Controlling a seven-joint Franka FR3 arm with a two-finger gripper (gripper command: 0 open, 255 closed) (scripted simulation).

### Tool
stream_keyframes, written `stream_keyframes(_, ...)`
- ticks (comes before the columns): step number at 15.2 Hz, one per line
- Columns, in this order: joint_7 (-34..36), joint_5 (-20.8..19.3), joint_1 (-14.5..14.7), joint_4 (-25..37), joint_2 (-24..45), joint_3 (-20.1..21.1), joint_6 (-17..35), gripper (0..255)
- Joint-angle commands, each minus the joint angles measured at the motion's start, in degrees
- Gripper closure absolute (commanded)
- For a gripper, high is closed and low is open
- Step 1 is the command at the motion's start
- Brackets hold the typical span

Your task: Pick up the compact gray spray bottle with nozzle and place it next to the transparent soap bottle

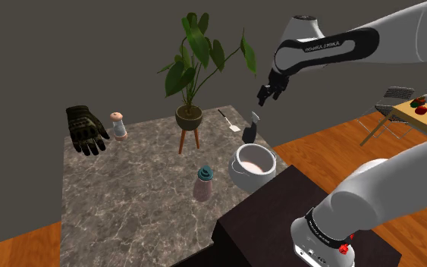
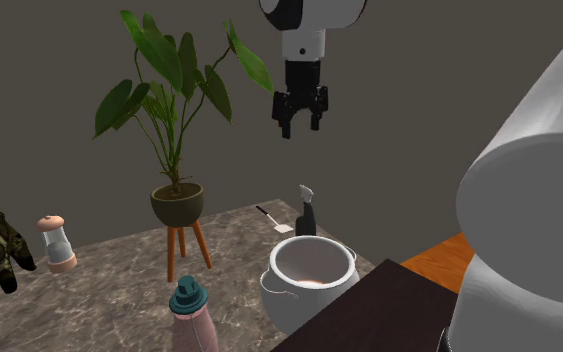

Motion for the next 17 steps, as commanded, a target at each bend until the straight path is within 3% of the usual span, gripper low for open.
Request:
stream_keyframes(1,-2.0,1.0,-0.3,1.7,4.1,-1.6,2.2,0)
stream_keyframes(9,-10.7,8.9,-2.2,10.4,21.8,-5.2,9.4,0)
stream_keyframes(17,-18.7,17.8,-7.6,23.6,40.0,-4.0,11.7,0)
